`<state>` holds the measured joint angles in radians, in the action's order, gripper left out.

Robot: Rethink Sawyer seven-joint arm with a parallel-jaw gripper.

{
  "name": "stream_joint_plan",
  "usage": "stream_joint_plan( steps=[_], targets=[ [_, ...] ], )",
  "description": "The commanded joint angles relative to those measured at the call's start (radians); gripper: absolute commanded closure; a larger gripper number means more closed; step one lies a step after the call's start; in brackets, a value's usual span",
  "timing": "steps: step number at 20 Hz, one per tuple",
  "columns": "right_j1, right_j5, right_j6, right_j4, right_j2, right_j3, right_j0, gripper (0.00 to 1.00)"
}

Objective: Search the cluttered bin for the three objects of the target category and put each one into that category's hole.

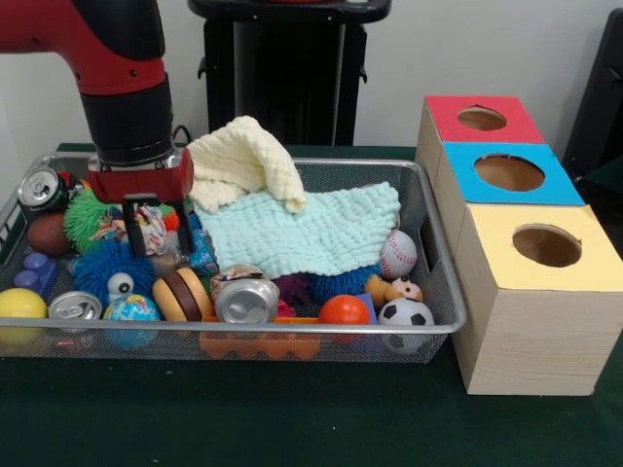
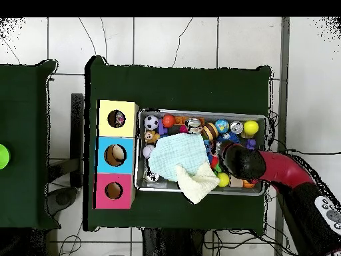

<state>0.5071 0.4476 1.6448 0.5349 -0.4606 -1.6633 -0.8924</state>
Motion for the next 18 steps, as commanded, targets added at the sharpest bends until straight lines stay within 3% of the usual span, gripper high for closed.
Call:
stream_joint_plan(
  steps=[1, 6, 12, 18],
  targets=[
    [-0.066, 0.028, -0.134, 0.060, -0.066, 0.077, -0.007, 0.00],
    [-0.068, 0.024, -0.138, 0.060, -0.078, 0.074, -0.018, 0.00],
    [-0.034, 0.159, -0.229, 0.012, -0.123, 0.074, -0.075, 0.00],
    [-0.011, 0.228, -0.254, 0.001, -0.161, 0.063, -0.114, 0.00]
  ],
)
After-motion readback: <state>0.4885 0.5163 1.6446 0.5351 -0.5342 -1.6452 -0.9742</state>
